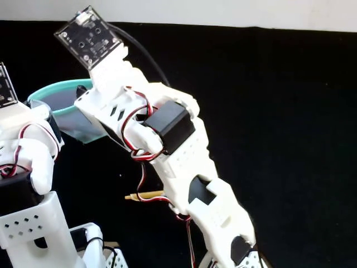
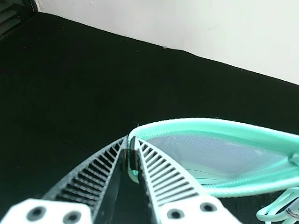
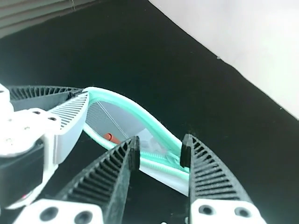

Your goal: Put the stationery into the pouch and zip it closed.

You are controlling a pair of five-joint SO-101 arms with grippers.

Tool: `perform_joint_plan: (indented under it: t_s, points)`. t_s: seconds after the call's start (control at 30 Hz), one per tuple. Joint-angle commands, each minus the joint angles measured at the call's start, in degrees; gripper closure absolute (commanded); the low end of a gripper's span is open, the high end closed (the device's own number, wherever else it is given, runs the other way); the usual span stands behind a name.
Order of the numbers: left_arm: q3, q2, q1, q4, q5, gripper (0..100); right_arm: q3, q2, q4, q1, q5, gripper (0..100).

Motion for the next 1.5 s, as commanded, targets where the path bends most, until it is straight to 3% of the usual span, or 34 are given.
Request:
perform_joint_plan:
  t_s: [0.0, 0.13, 0.37, 0.7, 1.2, 1.47]
  points:
    - [0.13, 0.84, -0.4, 0.62, -0.26, 99, -4.7, -3.38, 0.84, 1.89, 4.13, 84.8]
    - [0.13, 0.84, -0.4, 0.62, -0.26, 99, 1.1, -4.18, 0.84, 5.14, 7.91, 84.8]
    - [0.13, 0.84, -0.31, 0.62, -0.26, 99, 25.27, -15.25, 0.66, 8.92, 8.97, 84.8]
    - [0.13, 0.84, -0.31, 0.62, -0.26, 99, 55.69, -32.31, 0.57, 8.75, 15.38, 84.8]
    - [0.22, 0.84, -0.31, 0.62, -0.26, 99, 87.08, -46.29, 0.31, 6.55, 23.74, 84.8]
    - [0.22, 0.84, -0.31, 0.7, -0.26, 99, 101.85, -48.66, -8.57, 4.44, 26.9, 84.8]
